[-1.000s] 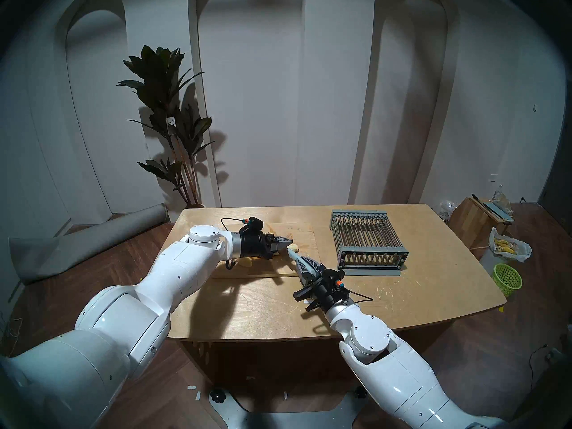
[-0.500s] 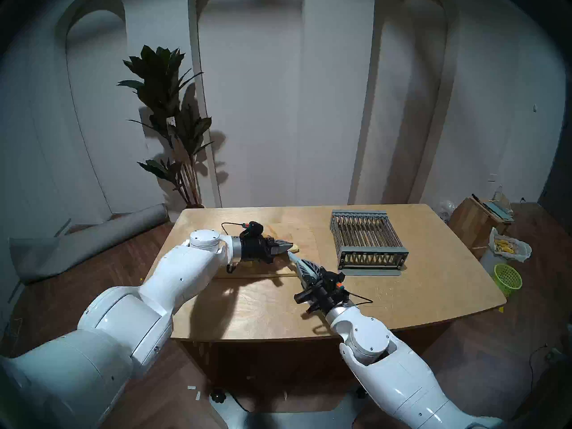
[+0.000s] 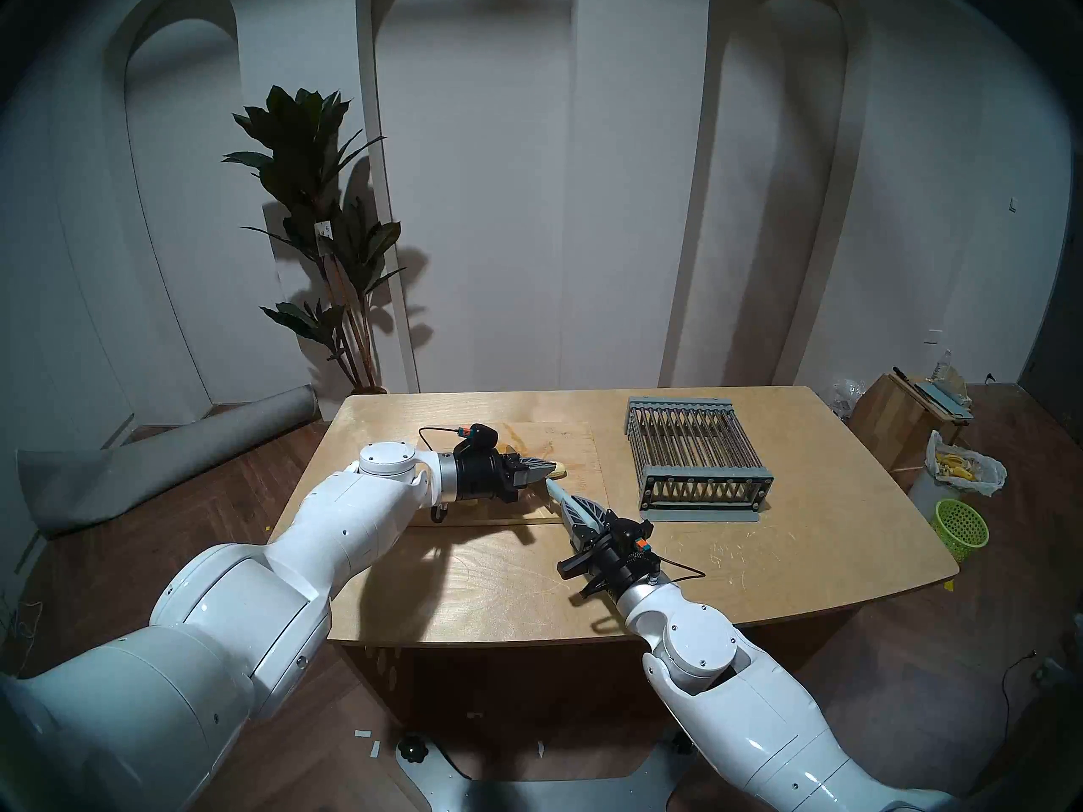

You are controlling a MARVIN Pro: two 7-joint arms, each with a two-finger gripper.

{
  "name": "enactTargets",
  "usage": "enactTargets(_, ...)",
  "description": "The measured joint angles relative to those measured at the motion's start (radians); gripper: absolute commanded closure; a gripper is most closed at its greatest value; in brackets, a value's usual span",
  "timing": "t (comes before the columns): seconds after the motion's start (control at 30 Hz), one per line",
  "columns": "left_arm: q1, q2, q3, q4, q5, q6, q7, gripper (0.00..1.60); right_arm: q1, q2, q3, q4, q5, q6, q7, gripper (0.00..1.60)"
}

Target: Cut the banana into four pieces on the cutting board

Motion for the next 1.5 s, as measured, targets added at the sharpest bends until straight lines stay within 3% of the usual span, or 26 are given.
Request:
enactTargets(0.73,0.013,0.003,0.0,0.002,-0.02,-0.014,-0.019,1.6,-0.001,0.0,-0.001,0.008,0.0,0.006,0.001,1.6)
enactTargets(1.07,0.01,0.014,-0.041,0.023,-0.054,0.018,-0.011,1.6,0.014,-0.009,0.012,-0.015,0.051,0.043,0.029,1.6)
enactTargets(1.5,0.009,0.036,-0.051,0.005,-0.057,0.043,-0.017,1.6,0.018,-0.024,0.04,-0.039,0.138,0.11,0.051,1.6)
